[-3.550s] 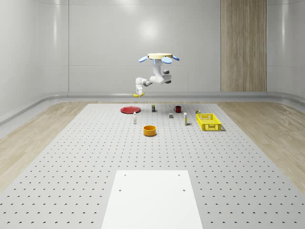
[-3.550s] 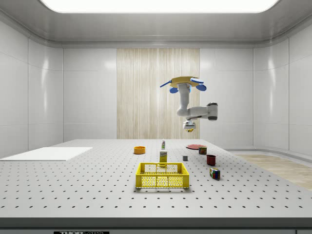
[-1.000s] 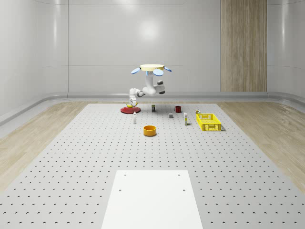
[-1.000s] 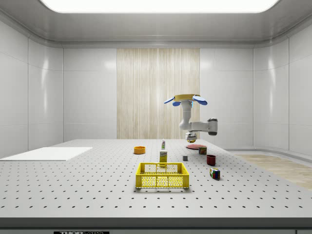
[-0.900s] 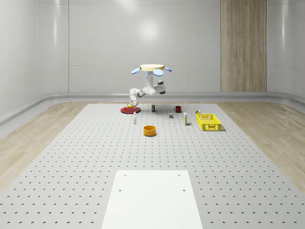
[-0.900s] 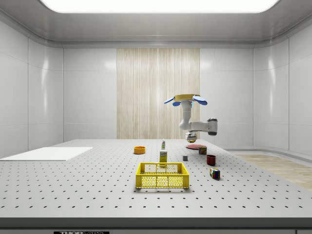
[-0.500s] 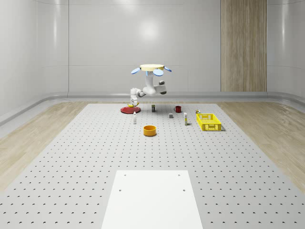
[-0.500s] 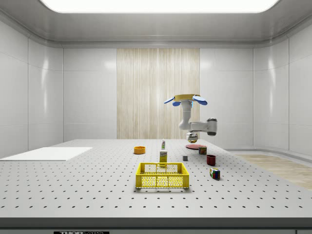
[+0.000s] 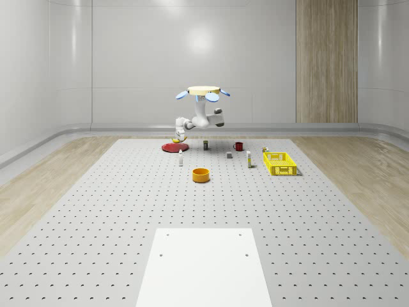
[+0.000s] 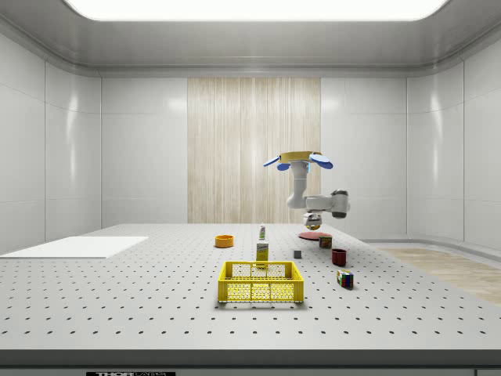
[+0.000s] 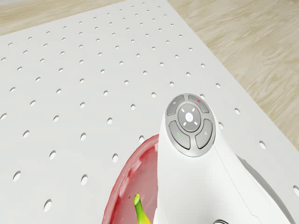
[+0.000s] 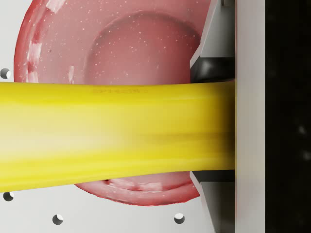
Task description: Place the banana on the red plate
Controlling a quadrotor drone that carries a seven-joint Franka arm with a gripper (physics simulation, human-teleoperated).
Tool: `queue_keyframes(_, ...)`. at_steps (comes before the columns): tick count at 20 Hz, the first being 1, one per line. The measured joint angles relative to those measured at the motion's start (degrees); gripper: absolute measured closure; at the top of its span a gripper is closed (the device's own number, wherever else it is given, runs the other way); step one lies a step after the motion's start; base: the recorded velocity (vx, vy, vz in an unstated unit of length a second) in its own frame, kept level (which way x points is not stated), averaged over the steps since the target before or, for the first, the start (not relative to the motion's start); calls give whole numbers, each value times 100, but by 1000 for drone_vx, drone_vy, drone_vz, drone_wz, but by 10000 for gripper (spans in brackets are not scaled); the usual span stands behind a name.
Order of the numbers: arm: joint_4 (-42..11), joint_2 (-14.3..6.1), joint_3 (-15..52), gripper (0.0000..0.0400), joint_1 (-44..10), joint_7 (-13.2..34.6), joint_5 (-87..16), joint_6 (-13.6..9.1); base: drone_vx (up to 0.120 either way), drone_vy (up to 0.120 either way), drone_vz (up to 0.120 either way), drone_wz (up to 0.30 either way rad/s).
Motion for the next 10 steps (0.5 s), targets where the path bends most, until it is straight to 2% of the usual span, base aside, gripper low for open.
queue_keyframes(10, 284, 13, 61, 208, 73, -373, 87, 20, 0, 0, 0, 0)
